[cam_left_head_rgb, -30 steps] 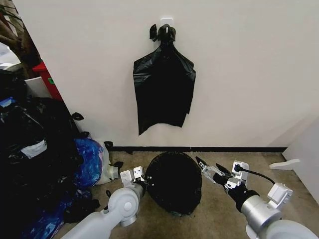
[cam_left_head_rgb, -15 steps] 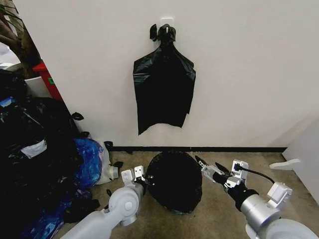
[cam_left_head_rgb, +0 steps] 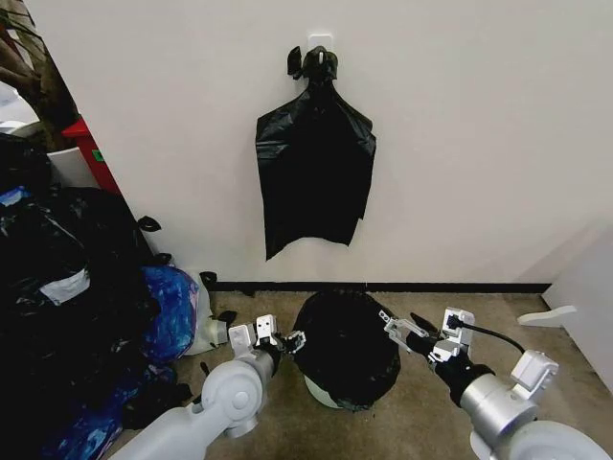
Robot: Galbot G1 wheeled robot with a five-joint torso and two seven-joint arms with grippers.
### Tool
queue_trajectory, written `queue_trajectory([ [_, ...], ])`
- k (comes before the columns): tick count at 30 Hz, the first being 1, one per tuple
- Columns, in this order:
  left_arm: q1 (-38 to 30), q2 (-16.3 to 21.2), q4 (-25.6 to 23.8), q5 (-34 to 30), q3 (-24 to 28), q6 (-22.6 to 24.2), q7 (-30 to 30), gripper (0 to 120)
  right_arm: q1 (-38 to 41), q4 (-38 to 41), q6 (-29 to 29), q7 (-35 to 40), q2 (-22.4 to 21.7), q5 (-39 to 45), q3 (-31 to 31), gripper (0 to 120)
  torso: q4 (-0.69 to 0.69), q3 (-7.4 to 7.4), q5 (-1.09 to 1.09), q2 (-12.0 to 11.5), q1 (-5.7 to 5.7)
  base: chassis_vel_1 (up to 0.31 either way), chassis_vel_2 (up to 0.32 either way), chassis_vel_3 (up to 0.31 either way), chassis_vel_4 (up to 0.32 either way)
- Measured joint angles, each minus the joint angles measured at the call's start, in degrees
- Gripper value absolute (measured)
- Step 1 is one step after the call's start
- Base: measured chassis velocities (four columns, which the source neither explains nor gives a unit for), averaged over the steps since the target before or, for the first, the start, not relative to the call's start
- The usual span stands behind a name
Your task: Place the garbage bag over the trash bin.
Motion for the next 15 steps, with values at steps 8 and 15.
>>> queue_trajectory([
  [8, 2.45, 1.82, -3.41, -0.35, -4.36, 0.18, -1.51, 100, 0.89, 0.00, -0.15, 0.10, -0.35, 0.43, -0.38, 100, 0.00, 0.00, 0.01, 0.00, 0.00, 0.000, 0.000, 0.000, 0.000],
  [15, 3.81, 2.84, -6.13, -1.58, -6.75, 2.15, -1.57, 100, 1.22, 0.00, -0.24, 0.12, -0.47, 0.74, -0.57, 100, 0.00, -0.01, 0.01, 0.00, 0.00, 0.000, 0.000, 0.000, 0.000],
])
